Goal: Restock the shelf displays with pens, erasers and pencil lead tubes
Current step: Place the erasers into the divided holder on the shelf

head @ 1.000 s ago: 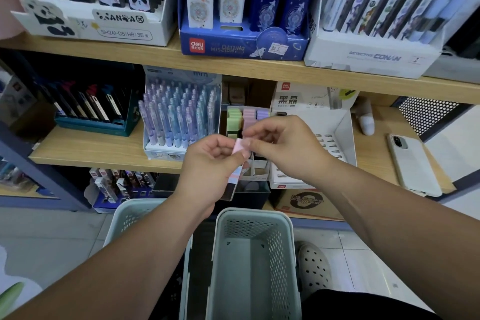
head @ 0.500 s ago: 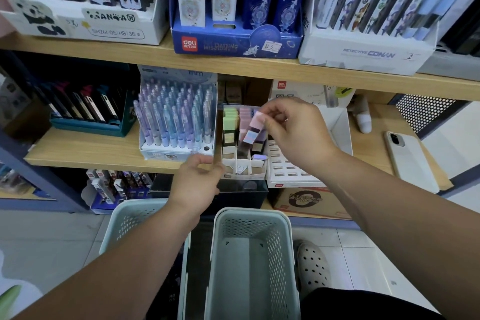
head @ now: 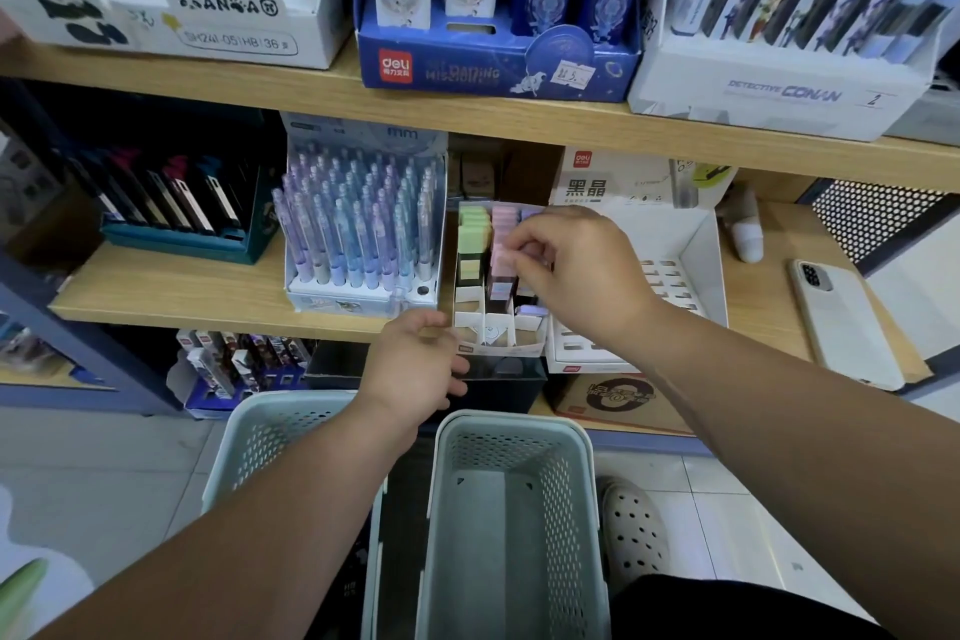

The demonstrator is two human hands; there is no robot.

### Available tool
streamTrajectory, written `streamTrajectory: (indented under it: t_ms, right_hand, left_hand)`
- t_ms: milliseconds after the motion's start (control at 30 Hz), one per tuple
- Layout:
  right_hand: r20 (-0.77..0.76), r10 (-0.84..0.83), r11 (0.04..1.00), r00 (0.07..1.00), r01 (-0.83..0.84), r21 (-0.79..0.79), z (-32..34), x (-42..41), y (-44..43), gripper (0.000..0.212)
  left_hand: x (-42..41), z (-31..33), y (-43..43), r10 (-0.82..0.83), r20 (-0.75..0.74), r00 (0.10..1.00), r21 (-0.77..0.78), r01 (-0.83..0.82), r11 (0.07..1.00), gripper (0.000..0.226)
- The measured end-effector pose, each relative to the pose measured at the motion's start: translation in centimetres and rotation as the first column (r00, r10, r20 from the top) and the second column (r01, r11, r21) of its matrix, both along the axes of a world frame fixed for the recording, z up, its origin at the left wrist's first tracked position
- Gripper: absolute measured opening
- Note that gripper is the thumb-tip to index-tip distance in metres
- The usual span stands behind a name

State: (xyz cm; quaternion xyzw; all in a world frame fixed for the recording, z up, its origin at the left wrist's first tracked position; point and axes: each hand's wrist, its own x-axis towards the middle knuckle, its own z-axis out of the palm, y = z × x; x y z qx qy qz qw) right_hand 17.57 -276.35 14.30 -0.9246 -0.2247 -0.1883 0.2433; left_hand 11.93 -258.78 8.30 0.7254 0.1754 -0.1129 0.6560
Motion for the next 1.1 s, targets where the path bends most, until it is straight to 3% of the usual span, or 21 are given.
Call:
streamTrajectory:
  t_ms: [100,133,300,400,567,733,800,900,1000,1100]
  right_hand:
    - [-0.025,0.092,0.99,0.995,-0.094,-0.107,0.3,-0.3,-1.2,0.05]
    - [-0.018,0.115,0.983,0.993,-0.116,-0.142,0.3,-0.3,-1.8,0.054]
    - [0.084,0.033,0.987,0.996,-0.02,-0.157,0.6,0.0,-2.9,0.029]
    - [-0.002,-0.078,0.991,0.997,0.077,-0.108,0.1,0.1,-2.9,0.029]
    - [-0.082,-0.132,0.99,0.988,0.135,0.033,-1.4,0.8,-2.6,0.02]
    - [-0.045,-0.12,0.99,0.992,0.123,0.063,-1.7,1.8,-1.7,0.012]
    - [-0.012,-0.108,0.993,0.994,0.109,0.046,-1.6,2.2,-1.1,0.012]
    - [-0.004,-0.081,0.995,0.997,0.082,0.052,-1.5,2.6,-0.6,0.013]
    - [0.038,-0.07,0.997,0.997,0.069,0.028,-1.5,2.9,-0.7,0.021]
    - [0.052,-0.096,0.995,0.994,0.094,0.025,-1.6,3.3,-1.3,0.029]
  left_hand:
    - [0.2,-0.2,-0.1,-0.013,0.003,1.0,0.008,0.013,1.0,0.017]
    - [0.3,-0.3,-0.1,-0.013,0.005,1.0,0.014,0.012,1.0,0.017]
    - [0.2,-0.4,-0.5,0.014,0.017,1.0,0.036,-0.015,0.999,0.017]
    - [0.1,-0.4,-0.9,0.045,0.013,0.999,0.025,-0.045,0.999,0.017]
    - [0.4,-0.4,-1.5,0.185,-0.025,0.982,-0.138,-0.187,0.973,0.011]
    - [0.6,-0.1,-2.1,0.275,-0.073,0.959,-0.231,-0.285,0.93,0.005]
    - [0.9,-0.4,-2.3,0.326,-0.048,0.944,-0.187,-0.329,0.926,0.008]
    - [1.0,-0.5,-2.6,0.368,0.186,0.911,0.043,-0.382,0.923,0.016]
    - [1.3,0.9,-2.9,0.192,0.379,0.905,0.185,-0.278,0.943,0.023]
    - [2.6,2.5,-2.6,0.045,0.471,0.881,0.33,-0.223,0.917,0.018]
